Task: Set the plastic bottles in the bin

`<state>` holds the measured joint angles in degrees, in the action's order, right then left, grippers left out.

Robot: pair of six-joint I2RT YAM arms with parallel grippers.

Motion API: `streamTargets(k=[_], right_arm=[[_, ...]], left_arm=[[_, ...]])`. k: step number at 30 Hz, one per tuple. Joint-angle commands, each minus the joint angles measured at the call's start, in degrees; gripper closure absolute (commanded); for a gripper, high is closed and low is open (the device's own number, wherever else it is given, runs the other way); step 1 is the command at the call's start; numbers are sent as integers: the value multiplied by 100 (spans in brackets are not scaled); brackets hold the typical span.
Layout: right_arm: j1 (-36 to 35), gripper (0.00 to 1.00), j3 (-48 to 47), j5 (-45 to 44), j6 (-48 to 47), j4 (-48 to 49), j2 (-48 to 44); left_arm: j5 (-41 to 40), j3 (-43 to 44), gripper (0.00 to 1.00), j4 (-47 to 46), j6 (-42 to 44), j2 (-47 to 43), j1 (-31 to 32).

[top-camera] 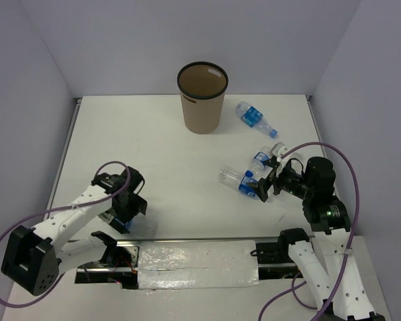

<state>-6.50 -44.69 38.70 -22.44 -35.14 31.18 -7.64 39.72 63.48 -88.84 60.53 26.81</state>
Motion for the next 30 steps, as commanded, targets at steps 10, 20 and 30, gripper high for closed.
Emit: streamTargets(k=[10, 20, 30], right_arm=[[-35, 0, -172, 138, 64, 156, -24], [-27, 0, -163, -2, 187, 279, -50], [-18, 0, -137, -222, 275, 385, 142]], left_arm=[[-80, -396, 62, -1311, -3, 144, 26], [-151, 2028, 100, -2241, 2061, 187, 166], [791, 5542, 100, -5372, 5705, 2528, 659]])
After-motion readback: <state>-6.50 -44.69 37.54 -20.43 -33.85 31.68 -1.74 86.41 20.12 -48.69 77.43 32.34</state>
